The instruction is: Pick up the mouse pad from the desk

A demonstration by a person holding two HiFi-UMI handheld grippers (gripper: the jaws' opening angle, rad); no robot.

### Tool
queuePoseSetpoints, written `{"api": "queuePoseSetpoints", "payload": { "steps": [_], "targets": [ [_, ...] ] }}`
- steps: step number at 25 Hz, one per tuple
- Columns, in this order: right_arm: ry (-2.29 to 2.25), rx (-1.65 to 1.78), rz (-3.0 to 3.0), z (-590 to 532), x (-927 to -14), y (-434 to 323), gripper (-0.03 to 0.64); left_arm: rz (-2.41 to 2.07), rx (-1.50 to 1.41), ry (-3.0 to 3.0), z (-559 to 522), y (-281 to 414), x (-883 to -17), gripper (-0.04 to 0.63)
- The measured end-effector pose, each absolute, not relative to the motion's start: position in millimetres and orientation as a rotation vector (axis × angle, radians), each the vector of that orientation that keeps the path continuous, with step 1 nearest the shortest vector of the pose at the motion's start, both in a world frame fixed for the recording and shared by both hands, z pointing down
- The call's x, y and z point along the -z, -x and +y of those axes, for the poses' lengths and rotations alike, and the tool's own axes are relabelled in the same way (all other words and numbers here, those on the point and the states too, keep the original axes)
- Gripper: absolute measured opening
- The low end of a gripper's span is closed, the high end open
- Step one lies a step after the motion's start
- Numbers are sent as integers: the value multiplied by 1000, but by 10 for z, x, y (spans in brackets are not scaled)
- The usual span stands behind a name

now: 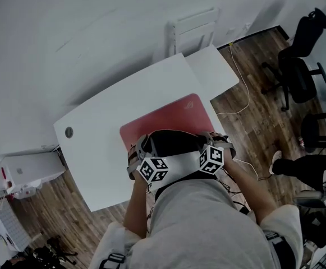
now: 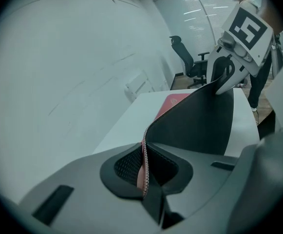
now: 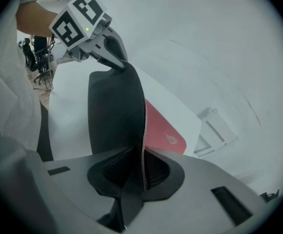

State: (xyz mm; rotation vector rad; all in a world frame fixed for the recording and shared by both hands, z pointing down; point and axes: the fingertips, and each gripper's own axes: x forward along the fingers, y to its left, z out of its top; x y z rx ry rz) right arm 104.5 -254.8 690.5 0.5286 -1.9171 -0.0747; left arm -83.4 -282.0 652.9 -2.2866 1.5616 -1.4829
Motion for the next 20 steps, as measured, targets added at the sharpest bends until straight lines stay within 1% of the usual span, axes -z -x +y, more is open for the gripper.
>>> {"api": "queuePoseSetpoints", "payload": {
  "steps": [7,11,15,20],
  "targets": [
    [-658,72,-1993,-3058,-6617,-907,57,1695,1394,2346,-3113,996,-6397,34],
    [-736,50,-2059,-3268,-6372,-809,54,1768,1277,2395,-3214,1085,-6273,31],
    [-788,118,-2074,-3381,-6132,-724,52,1815,1196,2392,-3280,1159,-6077,29],
    [-858,93,-2115,-3473,-5881,-623,52,1854,1098,2429,-3307,1186,-5883,29]
  ]
}}
